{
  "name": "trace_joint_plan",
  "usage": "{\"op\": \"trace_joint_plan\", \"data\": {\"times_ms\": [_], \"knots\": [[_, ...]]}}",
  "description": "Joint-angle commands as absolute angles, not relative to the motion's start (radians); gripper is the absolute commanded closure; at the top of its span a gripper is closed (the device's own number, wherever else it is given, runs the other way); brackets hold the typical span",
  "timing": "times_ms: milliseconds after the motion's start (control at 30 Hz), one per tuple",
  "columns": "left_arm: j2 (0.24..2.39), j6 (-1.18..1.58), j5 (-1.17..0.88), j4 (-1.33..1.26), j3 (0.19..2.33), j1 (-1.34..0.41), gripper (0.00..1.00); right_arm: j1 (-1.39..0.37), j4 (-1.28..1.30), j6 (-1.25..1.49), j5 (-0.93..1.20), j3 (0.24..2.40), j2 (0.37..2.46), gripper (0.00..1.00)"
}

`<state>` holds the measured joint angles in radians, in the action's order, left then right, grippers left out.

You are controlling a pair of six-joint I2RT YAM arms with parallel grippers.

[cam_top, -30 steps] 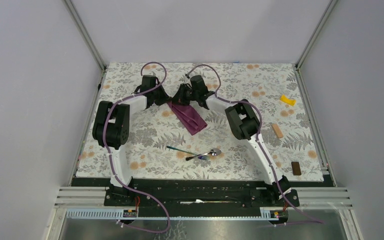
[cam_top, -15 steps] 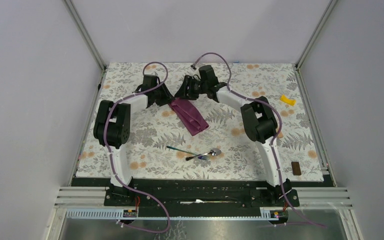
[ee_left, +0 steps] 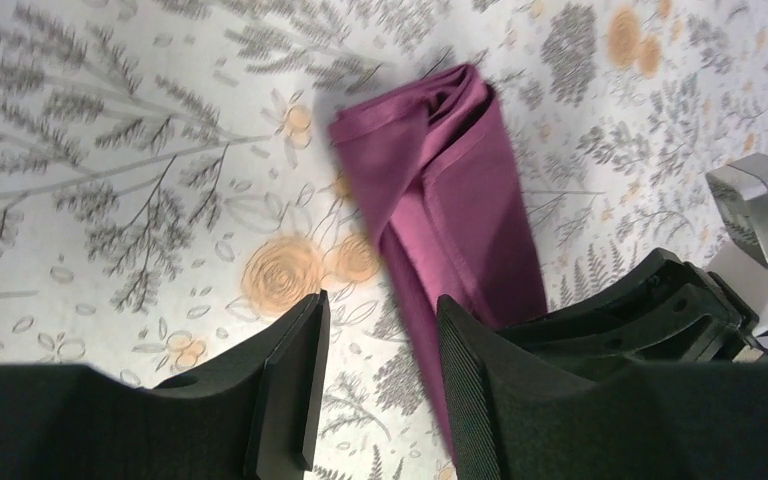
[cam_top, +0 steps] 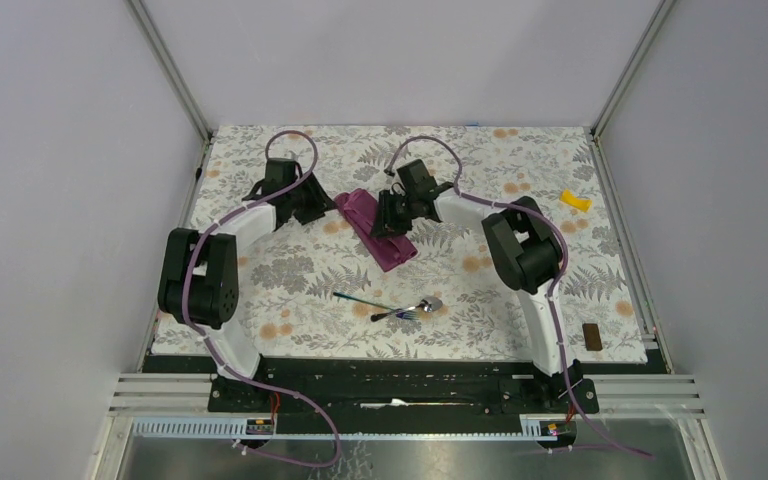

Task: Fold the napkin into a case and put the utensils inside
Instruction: Stuff the top corner of the smaller-rectangle-folded napkin into the folded napkin.

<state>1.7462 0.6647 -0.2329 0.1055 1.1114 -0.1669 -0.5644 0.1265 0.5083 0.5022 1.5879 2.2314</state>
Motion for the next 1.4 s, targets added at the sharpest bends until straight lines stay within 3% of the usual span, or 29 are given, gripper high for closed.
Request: {"op": "trace_joint_plan", "data": {"times_ms": [0,200,500,767,1133,1367], "knots": [[1.676,0.690,-0.258,0.094,1.067,-0.163,0.51,-0.612,0.227,0.439,0.368,1.598,2.195,0.68],[1.657,0.690,-0.273,0.107,1.062,-0.162,0.50,-0.631,0.326,0.424,0.338,1.513,2.171,0.69],[1.701,0.679,-0.300,0.114,1.065,-0.210,0.44,-0.657,0.281,0.430,0.390,1.265,1.947,0.65],[1.727,0.704,-0.259,0.115,1.040,-0.245,0.55,-0.666,0.218,0.280,0.413,1.484,1.938,0.45],[1.753,0.752,-0.270,0.064,0.983,-0.245,0.58,-0.709,0.249,0.078,0.148,1.685,2.134,0.46],[1.778,0.767,-0.253,0.038,0.969,-0.247,0.57,-0.749,0.267,0.010,0.086,1.724,2.191,0.45]]}}
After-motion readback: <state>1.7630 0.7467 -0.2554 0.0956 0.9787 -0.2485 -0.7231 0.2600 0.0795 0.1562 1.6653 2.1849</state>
